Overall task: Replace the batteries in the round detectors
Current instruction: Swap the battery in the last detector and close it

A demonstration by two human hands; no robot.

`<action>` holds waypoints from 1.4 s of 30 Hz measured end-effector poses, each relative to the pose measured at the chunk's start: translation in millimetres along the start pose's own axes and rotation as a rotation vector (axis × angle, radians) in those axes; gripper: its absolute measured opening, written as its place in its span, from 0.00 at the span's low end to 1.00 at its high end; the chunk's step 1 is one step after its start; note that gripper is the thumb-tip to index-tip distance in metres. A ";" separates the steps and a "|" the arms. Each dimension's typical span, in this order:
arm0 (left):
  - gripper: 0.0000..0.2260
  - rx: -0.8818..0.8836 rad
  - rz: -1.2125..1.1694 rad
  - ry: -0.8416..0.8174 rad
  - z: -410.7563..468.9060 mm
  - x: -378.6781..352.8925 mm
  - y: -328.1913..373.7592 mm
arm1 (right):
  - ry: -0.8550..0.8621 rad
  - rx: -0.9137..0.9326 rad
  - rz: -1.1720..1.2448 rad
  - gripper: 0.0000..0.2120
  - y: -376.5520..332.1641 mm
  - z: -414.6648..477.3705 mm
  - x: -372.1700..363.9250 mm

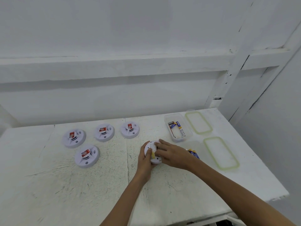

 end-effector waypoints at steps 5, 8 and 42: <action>0.16 0.002 0.002 0.004 0.9 -1.2 -0.3 | -0.026 -0.140 0.103 0.13 6.8 -5.5 -0.3; 0.16 -0.003 0.012 -0.004 0.4 -3.4 -1.4 | 0.074 -0.338 0.269 0.14 12.2 -8.8 10.6; 0.15 -0.181 0.160 0.064 13.4 18.0 13.7 | 0.341 -1.073 -0.026 0.12 95.8 -54.4 76.6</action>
Point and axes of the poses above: each hand's wrist, its own z-axis towards the middle knuckle, its own x-axis out of the back of the hand, y = z × x, the point moved 7 cm from there along z, towards the middle knuckle, and after that the axes turned 7 degrees about z, right-handed, at the moved point
